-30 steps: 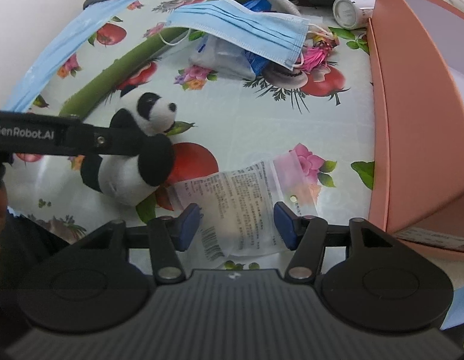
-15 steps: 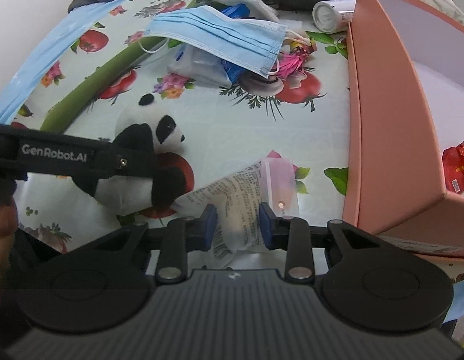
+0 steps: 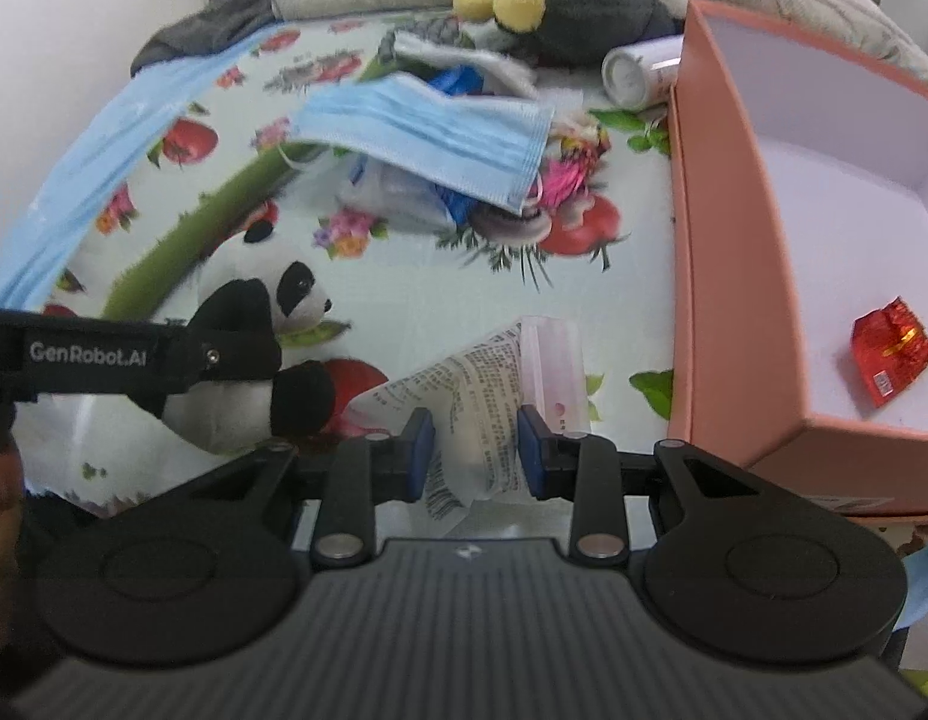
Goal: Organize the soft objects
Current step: 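Lift the panda plush with left tool while right tool lifts the bag toward the pink box, then lower the panda into the pink box and open left tool while right tool releases the bag there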
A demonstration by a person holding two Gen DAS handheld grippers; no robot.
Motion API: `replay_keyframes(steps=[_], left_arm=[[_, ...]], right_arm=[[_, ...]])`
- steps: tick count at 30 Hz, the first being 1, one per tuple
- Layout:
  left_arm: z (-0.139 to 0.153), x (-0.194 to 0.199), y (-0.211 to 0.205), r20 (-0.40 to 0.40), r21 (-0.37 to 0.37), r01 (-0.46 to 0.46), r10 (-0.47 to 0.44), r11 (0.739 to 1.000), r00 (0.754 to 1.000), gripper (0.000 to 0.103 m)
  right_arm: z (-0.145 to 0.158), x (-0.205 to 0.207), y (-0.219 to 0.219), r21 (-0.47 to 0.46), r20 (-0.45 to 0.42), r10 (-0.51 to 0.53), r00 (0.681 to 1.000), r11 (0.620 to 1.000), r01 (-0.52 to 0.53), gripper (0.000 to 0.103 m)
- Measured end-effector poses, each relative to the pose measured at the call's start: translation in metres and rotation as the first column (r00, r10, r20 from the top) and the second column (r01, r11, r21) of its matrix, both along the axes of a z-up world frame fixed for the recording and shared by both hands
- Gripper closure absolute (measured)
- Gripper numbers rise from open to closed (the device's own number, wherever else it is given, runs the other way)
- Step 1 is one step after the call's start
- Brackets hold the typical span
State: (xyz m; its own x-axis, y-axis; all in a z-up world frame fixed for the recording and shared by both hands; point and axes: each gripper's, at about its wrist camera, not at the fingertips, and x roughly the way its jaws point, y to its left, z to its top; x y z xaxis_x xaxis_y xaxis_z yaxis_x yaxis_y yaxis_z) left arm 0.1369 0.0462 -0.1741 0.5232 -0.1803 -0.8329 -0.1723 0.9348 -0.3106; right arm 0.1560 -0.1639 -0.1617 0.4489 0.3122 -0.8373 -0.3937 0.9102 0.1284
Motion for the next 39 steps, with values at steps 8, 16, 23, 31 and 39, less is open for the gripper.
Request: replay_keyframes(steps=[8,16,23,31,39], left_arm=[[0.047,-0.025,-0.005,0.094,0.038,-0.012,0.008,0.999,0.996,0.052],[0.088,-0.062,-0.013,0.176,0.06,-0.018,0.007,0.998,0.984,0.052],[0.119,-0.091,-0.02,0.23,0.063,-0.017,0.002,0.998,0.973,0.052],[0.146,-0.115,-0.038,0.275,0.059,0.015,-0.031,0.998,0.961,0.052],[0.155,-0.111,-0.065,0.293,0.056,0.086,-0.098,0.995,0.951,0.052]], right_arm=[[0.042,-0.019,-0.01,0.049,0.079,-0.03,0.996,0.998,0.027,0.069],[0.083,-0.045,-0.021,0.102,0.162,-0.058,0.985,0.994,0.041,0.069],[0.12,-0.069,-0.036,0.155,0.23,-0.096,0.968,0.986,0.061,0.069],[0.142,-0.094,-0.052,0.192,0.272,-0.133,0.953,0.978,0.082,0.069],[0.151,-0.101,-0.073,0.205,0.283,-0.189,0.94,0.97,0.133,0.069]])
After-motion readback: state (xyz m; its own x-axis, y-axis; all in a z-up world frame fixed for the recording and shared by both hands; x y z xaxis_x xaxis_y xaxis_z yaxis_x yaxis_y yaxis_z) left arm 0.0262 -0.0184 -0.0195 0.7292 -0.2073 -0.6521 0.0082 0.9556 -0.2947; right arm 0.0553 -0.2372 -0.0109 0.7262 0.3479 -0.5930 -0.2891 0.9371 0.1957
